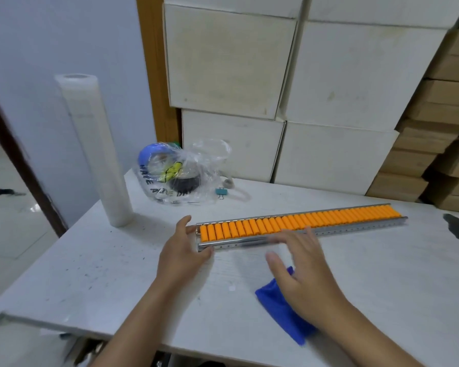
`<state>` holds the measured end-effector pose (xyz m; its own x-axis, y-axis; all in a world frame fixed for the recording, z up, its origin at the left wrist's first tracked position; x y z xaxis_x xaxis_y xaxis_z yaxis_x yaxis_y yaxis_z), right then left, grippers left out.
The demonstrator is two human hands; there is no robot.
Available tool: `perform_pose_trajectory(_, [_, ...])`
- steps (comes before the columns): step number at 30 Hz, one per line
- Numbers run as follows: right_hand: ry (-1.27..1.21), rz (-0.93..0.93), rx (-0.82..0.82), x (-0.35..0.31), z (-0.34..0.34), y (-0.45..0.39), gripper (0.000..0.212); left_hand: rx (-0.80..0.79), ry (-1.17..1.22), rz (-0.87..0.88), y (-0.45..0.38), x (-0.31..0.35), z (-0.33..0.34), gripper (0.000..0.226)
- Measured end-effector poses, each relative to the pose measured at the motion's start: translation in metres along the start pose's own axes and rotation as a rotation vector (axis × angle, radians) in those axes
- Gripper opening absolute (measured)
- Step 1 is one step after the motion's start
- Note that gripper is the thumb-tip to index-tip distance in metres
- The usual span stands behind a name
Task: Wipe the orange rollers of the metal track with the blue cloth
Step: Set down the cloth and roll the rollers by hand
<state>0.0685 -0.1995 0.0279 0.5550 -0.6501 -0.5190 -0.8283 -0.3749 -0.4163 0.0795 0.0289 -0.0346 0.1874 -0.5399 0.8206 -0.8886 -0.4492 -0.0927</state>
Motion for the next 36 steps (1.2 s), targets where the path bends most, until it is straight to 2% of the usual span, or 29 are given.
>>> perform_pose_trajectory(4, [-0.030, -0.138, -0.283, -0.032, 0.048, -0.045, 0.049, -0.068, 0.005, 0.002, -0.008, -0.002, 0.000, 0.096])
perform_pose_trajectory(6, [0.024, -0.185, -0.395, -0.038, 0.079, -0.064, 0.054, -0.093, 0.005, 0.001, -0.010, -0.002, -0.001, 0.095])
perform_pose_trajectory(10, [0.156, -0.229, -0.468, -0.030, 0.117, -0.083, 0.061, -0.077, -0.011, 0.017, -0.011, -0.004, 0.000, 0.089])
perform_pose_trajectory(17, [0.282, -0.265, -0.407, 0.012, 0.103, -0.080, 0.070, -0.057, 0.038, -0.019, -0.011, -0.006, 0.002, 0.101])
perform_pose_trajectory(21, [0.323, -0.219, -0.396, 0.052, 0.076, -0.076, 0.077, 0.003, -0.002, 0.008, -0.010, -0.005, 0.004, 0.085])
perform_pose_trajectory(24, [0.351, -0.151, -0.374, 0.087, 0.047, -0.072, 0.093, 0.025, 0.005, 0.015, -0.007, -0.004, 0.006, 0.078])
perform_pose_trajectory(30, [0.383, 0.065, -0.228, 0.183, -0.020, -0.065, 0.095, 0.009, -0.036, 0.015, -0.012, -0.008, 0.004, 0.082])
perform_pose_trajectory(32, [0.427, 0.178, -0.144, 0.222, -0.038, -0.066, 0.090, 0.011, -0.053, 0.018, -0.013, -0.010, 0.005, 0.082])
perform_pose_trajectory(36, [0.517, 0.400, -0.052, 0.279, -0.068, -0.073, 0.064, 0.013, -0.071, 0.018, -0.016, -0.012, 0.005, 0.084])
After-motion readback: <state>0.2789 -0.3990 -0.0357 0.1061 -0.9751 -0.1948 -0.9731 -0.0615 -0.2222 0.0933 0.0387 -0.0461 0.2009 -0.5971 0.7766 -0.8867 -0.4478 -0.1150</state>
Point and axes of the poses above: each hand's wrist, its own y-axis away from the middle knuckle, its own z-axis out of the palm, x = y × z, the point moved 1 cm from there along -y, towards the middle knuckle, and after that the axes turned 3 degrees about x, right-handed, at the moved point
